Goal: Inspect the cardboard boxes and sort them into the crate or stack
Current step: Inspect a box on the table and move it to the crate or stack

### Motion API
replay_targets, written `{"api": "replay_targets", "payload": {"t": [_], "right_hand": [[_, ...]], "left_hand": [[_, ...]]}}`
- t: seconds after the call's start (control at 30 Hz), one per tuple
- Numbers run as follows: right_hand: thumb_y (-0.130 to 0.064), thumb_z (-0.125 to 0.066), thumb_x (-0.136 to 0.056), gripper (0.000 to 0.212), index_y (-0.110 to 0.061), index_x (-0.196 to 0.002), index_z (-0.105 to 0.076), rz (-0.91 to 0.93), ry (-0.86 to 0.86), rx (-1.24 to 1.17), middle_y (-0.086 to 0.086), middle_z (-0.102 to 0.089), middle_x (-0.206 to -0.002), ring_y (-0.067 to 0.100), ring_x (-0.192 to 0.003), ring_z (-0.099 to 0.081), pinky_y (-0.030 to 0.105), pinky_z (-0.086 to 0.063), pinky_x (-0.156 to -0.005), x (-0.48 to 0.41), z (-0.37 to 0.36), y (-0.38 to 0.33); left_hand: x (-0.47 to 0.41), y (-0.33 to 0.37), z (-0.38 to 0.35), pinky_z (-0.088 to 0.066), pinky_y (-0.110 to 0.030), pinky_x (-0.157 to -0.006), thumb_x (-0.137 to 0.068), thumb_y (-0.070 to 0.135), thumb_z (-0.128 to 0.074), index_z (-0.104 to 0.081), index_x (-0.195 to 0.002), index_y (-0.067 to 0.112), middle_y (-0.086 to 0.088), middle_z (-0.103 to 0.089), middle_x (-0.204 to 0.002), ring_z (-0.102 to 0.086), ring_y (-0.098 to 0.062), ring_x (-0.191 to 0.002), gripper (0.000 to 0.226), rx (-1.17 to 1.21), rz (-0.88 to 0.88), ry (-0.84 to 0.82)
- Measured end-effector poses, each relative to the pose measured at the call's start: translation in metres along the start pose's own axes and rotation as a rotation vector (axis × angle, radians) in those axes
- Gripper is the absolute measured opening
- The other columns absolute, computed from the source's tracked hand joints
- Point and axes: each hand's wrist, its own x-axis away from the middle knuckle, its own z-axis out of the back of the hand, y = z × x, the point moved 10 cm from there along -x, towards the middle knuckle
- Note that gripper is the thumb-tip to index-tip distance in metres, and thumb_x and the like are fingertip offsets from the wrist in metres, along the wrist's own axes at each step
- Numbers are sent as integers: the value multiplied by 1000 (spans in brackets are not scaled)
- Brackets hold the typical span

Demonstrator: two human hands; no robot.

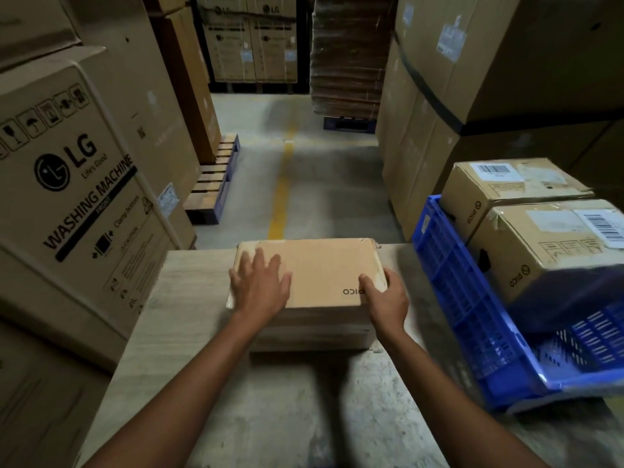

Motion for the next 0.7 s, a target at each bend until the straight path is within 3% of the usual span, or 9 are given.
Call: {"api": "replay_targets", "payload": {"t": [0.2, 0.4, 0.53, 0.63, 0.7], "right_hand": [[-23, -68, -84, 34, -17, -117, -65, 10, -22, 58, 0, -68, -102, 22, -96, -65, 41, -56, -82, 0, -12, -38], [-27, -67, -88, 48, -19, -134, -58, 294, -19, 260, 4, -68, -112, 26, -103, -65, 44, -56, -84, 4, -25, -118], [-37, -59, -93, 47, -25, -138, -58, 486, 37, 340, 7, -72, -107, 26, -93, -68, 48, -58, -81, 10, -35, -162], [-44, -51, -95, 42, -26, -131, -64, 619, 14, 334, 8, -73, -100, 24, -86, -66, 38, -55, -74, 22, -49, -181], [-42, -50, -96, 38, -23, -122, -71, 744, 3, 307, 7, -74, -100, 25, -88, -65, 28, -44, -72, 42, -56, -194]], "left_hand": [[1, -37, 2, -29, -56, -108, -99, 52, -38, -36, -149, 27, -7, -19, -162, -14, -36, -144, 56, 157, 184, 8], [16, -67, 1, -32, -52, -106, -98, 49, -44, -40, -147, 26, -6, -23, -161, -19, -33, -138, 55, 462, 333, 81], [47, -77, -20, -30, -51, -108, -98, 51, -47, -29, -154, 26, -1, -18, -163, -15, -28, -141, 64, 771, 480, 136], [64, -87, -30, -30, -51, -109, -99, 51, -46, -30, -152, 23, -5, -20, -160, -19, -32, -139, 63, 821, 567, 90], [65, -101, -15, -30, -55, -110, -99, 53, -43, -31, -150, 22, -9, -25, -154, -25, -33, -137, 61, 775, 591, 114]]}}
